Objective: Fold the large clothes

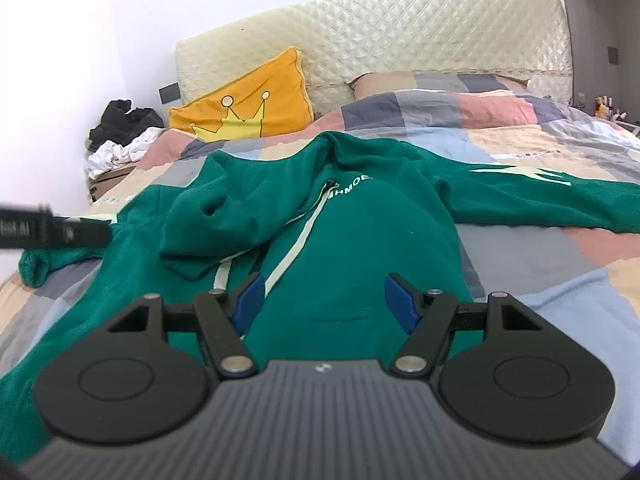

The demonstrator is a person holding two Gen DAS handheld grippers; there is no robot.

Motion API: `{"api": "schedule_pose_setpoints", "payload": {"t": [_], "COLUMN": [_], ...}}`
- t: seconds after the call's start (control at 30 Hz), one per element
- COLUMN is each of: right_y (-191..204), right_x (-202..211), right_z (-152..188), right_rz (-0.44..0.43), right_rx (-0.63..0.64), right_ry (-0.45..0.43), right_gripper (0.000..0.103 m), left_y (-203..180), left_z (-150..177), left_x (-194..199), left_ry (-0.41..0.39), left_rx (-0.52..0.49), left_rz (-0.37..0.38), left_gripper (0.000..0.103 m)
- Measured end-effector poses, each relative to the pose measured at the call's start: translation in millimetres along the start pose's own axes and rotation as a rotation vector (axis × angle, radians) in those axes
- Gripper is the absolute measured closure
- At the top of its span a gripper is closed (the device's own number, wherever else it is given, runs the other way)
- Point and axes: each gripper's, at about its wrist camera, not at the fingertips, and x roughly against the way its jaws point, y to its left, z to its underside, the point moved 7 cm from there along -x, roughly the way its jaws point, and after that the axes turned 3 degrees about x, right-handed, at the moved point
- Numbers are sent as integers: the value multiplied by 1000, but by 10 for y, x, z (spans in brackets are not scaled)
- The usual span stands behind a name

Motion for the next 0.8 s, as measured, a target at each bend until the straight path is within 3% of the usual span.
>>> {"api": "schedule_pose_setpoints", "payload": {"t": [0.4, 0.8], "right_y": [81, 33], "right_x": [-49, -783], "right_z": [-77, -488], "right_rz": [7, -28], "right_rx": [-18, -20], "right_ry": [-2, 39], "right_gripper": [35, 35], "left_y": [151, 259], "left_z": [162, 225], "left_x": [17, -250], "left_ry": [8, 43], "left_rx": [30, 71], "left_rz": [61, 51], "left_gripper": [52, 48]}}
